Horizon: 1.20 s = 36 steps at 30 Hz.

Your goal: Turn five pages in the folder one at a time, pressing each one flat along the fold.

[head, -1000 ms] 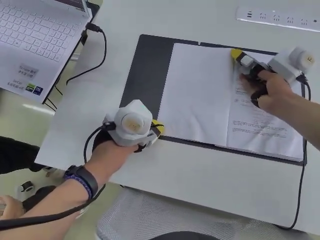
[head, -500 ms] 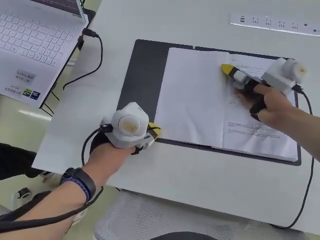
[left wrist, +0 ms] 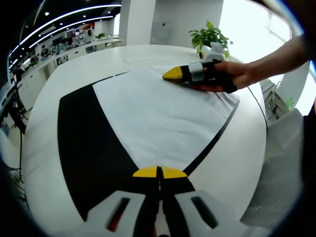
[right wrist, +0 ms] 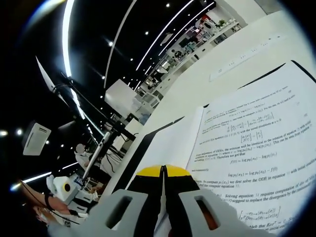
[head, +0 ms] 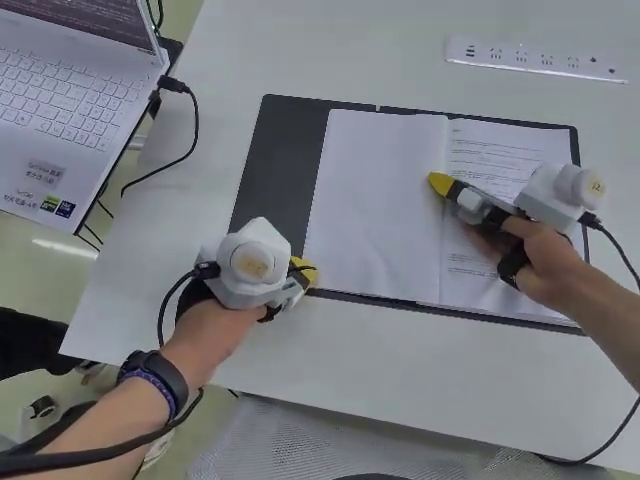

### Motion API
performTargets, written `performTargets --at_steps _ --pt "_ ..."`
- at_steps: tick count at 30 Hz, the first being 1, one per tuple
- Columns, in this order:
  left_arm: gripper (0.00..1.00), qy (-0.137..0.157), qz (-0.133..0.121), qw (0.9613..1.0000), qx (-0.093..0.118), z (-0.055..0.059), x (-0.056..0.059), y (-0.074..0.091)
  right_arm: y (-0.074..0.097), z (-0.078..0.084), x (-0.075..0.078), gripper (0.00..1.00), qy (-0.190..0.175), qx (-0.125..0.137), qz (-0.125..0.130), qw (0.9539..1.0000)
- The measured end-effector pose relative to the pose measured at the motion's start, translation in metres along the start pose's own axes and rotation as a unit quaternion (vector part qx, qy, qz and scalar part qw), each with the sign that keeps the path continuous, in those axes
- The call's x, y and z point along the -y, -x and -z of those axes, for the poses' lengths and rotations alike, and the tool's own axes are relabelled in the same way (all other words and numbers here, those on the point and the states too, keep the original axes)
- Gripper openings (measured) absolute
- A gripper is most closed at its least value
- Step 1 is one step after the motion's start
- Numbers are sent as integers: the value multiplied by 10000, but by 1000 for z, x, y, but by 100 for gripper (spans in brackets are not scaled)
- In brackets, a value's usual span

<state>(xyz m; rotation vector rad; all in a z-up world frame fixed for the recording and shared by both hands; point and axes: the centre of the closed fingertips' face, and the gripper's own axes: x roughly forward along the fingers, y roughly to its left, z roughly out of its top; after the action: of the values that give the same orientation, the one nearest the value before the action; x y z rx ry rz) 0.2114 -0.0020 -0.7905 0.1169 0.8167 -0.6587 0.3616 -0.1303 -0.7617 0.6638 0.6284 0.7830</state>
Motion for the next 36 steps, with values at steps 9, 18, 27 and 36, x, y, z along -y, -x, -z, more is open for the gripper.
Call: performTargets --at_steps 9,18,27,36 --pt "0 14 -5 10000 15 0 1 0 26 31 -23 0 150 -264 -213 9993" --pt "0 26 -8 10000 26 0 0 -1 46 54 -35 0 67 -362 -306 9989" --pt "0 52 -14 10000 53 0 0 -1 65 79 -50 0 87 -564 -461 9973" --pt "0 52 -26 9999 96 0 0 0 81 103 -62 0 127 -815 -522 9952"
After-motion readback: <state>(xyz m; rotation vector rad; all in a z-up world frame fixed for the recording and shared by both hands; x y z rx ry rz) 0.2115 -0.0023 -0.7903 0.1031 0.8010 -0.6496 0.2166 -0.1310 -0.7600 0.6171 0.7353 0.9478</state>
